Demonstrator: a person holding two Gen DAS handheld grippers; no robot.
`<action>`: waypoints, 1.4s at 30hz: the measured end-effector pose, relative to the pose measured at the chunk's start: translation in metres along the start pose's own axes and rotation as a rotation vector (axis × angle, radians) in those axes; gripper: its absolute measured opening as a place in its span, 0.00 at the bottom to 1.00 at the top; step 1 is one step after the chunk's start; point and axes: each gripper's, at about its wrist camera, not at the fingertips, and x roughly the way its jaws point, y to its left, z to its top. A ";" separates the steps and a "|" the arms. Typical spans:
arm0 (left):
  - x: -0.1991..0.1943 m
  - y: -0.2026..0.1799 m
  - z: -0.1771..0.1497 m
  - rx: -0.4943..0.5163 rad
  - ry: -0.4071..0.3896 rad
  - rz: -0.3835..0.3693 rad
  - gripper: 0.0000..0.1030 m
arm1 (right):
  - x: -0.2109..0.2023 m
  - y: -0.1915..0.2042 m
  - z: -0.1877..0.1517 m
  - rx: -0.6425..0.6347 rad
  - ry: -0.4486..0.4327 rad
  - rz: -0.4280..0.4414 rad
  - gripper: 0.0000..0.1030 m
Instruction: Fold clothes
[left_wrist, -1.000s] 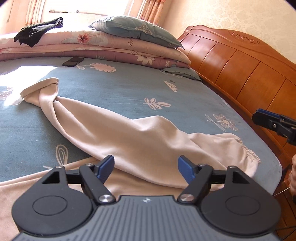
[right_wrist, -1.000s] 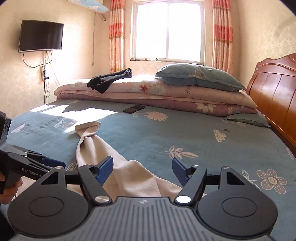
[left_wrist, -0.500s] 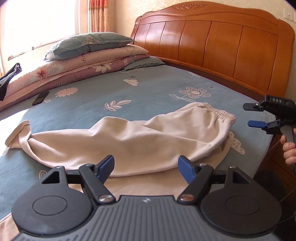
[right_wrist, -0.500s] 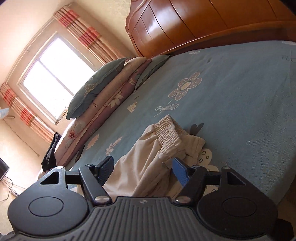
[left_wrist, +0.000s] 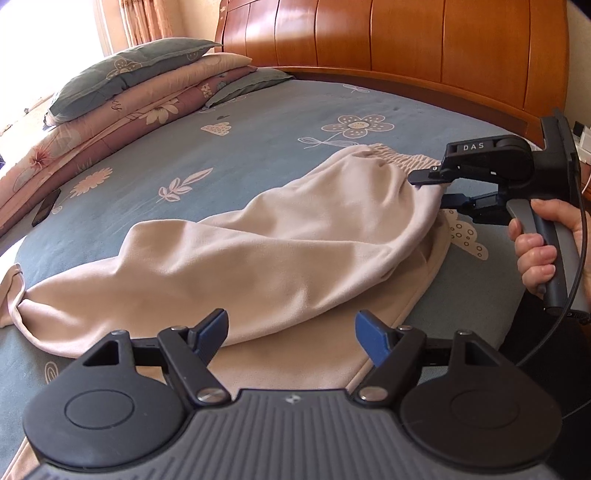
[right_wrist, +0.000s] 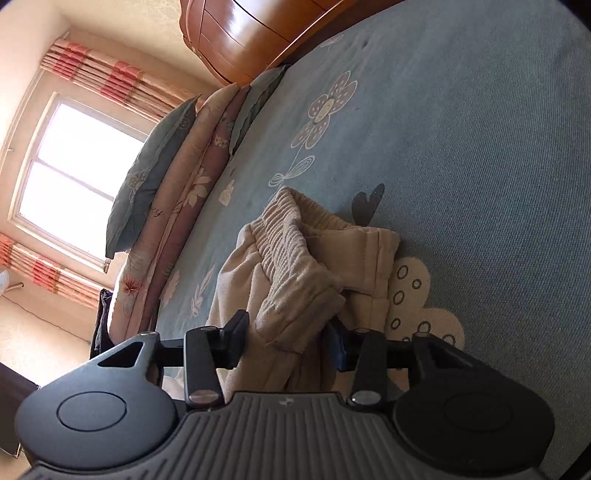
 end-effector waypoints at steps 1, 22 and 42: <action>0.003 -0.001 0.001 0.005 0.010 0.006 0.74 | 0.001 0.002 -0.001 -0.027 -0.020 -0.002 0.40; 0.035 -0.066 0.045 0.343 -0.137 0.041 0.74 | 0.012 0.012 0.039 -0.093 -0.007 0.113 0.28; 0.115 -0.111 0.140 0.541 -0.135 0.148 0.15 | -0.022 0.008 0.074 -0.384 -0.061 0.223 0.54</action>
